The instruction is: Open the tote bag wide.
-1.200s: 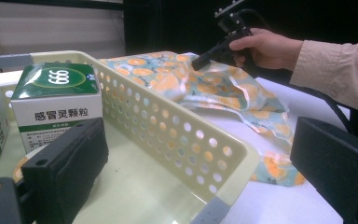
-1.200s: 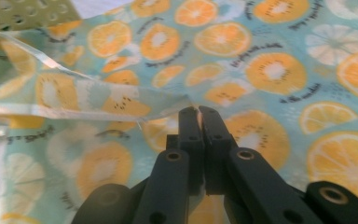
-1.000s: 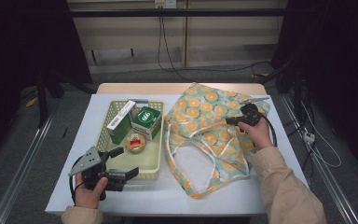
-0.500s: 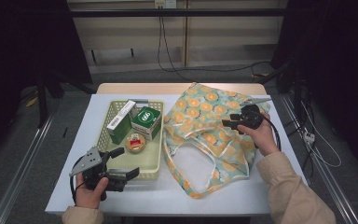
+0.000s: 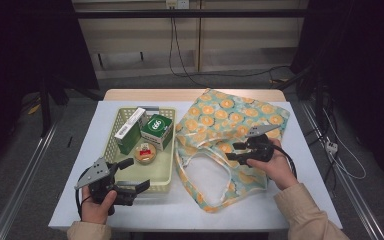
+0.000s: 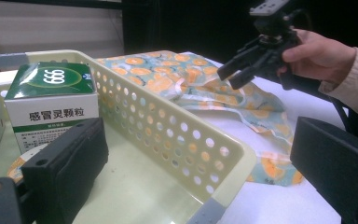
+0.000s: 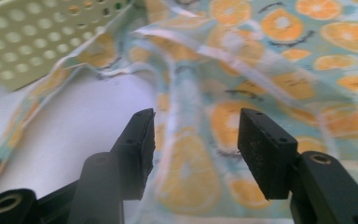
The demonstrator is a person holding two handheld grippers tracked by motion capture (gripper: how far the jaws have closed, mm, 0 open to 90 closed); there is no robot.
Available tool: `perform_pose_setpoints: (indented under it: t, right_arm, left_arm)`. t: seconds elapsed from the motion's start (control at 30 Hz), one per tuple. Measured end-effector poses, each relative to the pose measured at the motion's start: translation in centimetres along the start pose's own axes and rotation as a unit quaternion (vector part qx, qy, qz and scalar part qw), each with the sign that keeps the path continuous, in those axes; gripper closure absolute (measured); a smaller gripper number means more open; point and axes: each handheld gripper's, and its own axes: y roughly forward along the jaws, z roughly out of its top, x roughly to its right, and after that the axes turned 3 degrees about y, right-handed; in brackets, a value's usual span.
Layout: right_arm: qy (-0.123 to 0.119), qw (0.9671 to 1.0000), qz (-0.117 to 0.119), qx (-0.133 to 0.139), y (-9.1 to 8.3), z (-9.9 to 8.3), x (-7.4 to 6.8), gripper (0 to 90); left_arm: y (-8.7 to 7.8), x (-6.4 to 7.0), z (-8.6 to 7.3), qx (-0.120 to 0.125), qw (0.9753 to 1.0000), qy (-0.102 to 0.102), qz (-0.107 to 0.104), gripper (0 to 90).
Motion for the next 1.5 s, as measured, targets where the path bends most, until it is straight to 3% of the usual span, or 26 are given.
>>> perform_pose_setpoints:
  t: [0.1,0.23,0.33,0.4,0.53,0.73,1.03,1.5]
  right_arm:
    - [-0.008,1.0,0.005,0.002,0.1,-0.7,-0.9,50.3]
    - [-0.015,0.9997,0.007,-0.019,0.7,-1.7,-1.8,54.7]
    - [-0.02,0.9996,0.01,-0.017,0.6,-1.8,-2.0,66.0]
    - [-0.018,0.9997,0.011,-0.011,0.7,-1.9,-2.1,68.1]
    - [-0.025,0.9994,0.003,-0.025,1.2,-2.3,-2.2,68.9]
    - [-0.026,0.9988,-0.032,-0.028,1.8,-2.6,-1.3,68.9]
    - [-0.004,0.9988,-0.037,-0.033,2.3,-3.3,-0.4,72.6]
    - [-0.002,0.9987,-0.044,-0.026,2.6,-3.7,-0.1,86.8]
  left_arm:
    - [0.1,0.0,-0.1,0.0,1.0,-0.004,-0.003,3.7]
    - [0.1,0.2,0.0,0.001,1.0,-0.002,-0.003,3.7]
    - [0.2,0.2,0.1,0.001,1.0,0.0,-0.005,3.7]
    - [0.2,0.2,0.1,0.001,1.0,-0.001,-0.005,3.7]
    - [0.2,0.2,0.0,0.001,1.0,-0.002,-0.005,3.7]
    - [0.2,0.2,0.0,0.0,1.0,-0.002,-0.007,3.7]
    - [0.0,-0.2,-0.2,0.008,0.9999,-0.007,-0.005,3.7]
    - [-0.9,-1.2,-0.6,0.02,0.9995,-0.017,0.015,3.7]
